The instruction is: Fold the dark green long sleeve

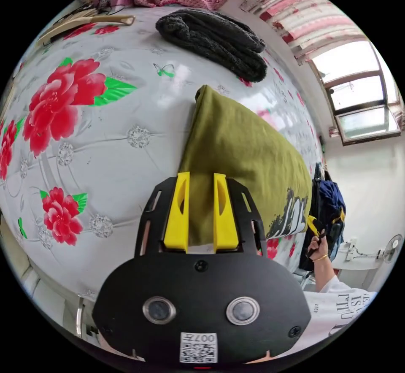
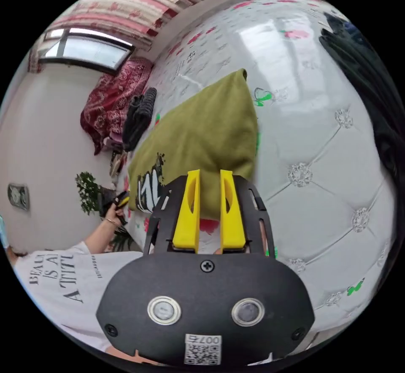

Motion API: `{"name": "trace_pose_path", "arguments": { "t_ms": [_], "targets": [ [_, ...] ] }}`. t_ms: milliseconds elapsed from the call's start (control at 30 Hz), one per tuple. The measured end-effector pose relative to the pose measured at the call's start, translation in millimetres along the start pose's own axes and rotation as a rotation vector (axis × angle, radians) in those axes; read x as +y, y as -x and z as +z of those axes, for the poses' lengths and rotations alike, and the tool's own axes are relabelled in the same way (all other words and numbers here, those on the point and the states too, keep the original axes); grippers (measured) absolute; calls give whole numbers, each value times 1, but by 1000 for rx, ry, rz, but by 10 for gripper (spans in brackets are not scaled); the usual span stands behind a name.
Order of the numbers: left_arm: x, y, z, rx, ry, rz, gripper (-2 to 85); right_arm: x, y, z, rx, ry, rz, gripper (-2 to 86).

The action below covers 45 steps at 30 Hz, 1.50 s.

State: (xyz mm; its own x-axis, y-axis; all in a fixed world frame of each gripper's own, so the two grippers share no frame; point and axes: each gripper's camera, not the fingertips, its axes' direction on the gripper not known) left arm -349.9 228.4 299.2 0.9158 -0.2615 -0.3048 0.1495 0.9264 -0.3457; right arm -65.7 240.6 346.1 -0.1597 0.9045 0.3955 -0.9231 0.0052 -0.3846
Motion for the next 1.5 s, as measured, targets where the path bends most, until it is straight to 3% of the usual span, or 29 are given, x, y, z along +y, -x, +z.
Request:
{"name": "trace_pose_path", "arguments": {
  "t_ms": [67,233,333,433,533,633,800,933,1067,1167,1300,1367,1500],
  "targets": [
    [1,-8,-9,-2,-21,1,89,9,-23,-38,-111,-96,70,105],
    [50,-75,-61,13,-185,250,94,68,-73,-91,-148,-201,182,121],
    [76,-112,-43,67,-122,362,96,109,-117,-75,-232,-178,319,127],
    [111,-165,19,168,59,486,101,134,-146,-39,-310,-160,413,124],
    [126,-179,61,141,115,502,107,140,-159,-11,-419,-194,466,110],
    [125,-176,87,15,127,491,74,133,-146,-10,-294,-204,484,97],
    [119,-163,68,97,165,493,114,98,-30,-43,-162,-219,53,86],
    [130,-126,38,146,110,383,113,86,152,-34,-58,-142,-506,84],
    [162,-73,-13,172,25,260,111,145,315,39,16,32,-1053,82],
    [183,-27,-38,153,-11,155,111,208,375,131,29,178,-1308,83],
    [202,24,-70,157,-66,-6,120,262,374,278,-5,445,-1326,85],
    [207,34,-81,167,-88,-45,127,291,342,383,93,652,-1316,85],
    [212,50,-97,230,-135,-115,139,269,301,423,-9,769,-1170,91]
  ]
}}
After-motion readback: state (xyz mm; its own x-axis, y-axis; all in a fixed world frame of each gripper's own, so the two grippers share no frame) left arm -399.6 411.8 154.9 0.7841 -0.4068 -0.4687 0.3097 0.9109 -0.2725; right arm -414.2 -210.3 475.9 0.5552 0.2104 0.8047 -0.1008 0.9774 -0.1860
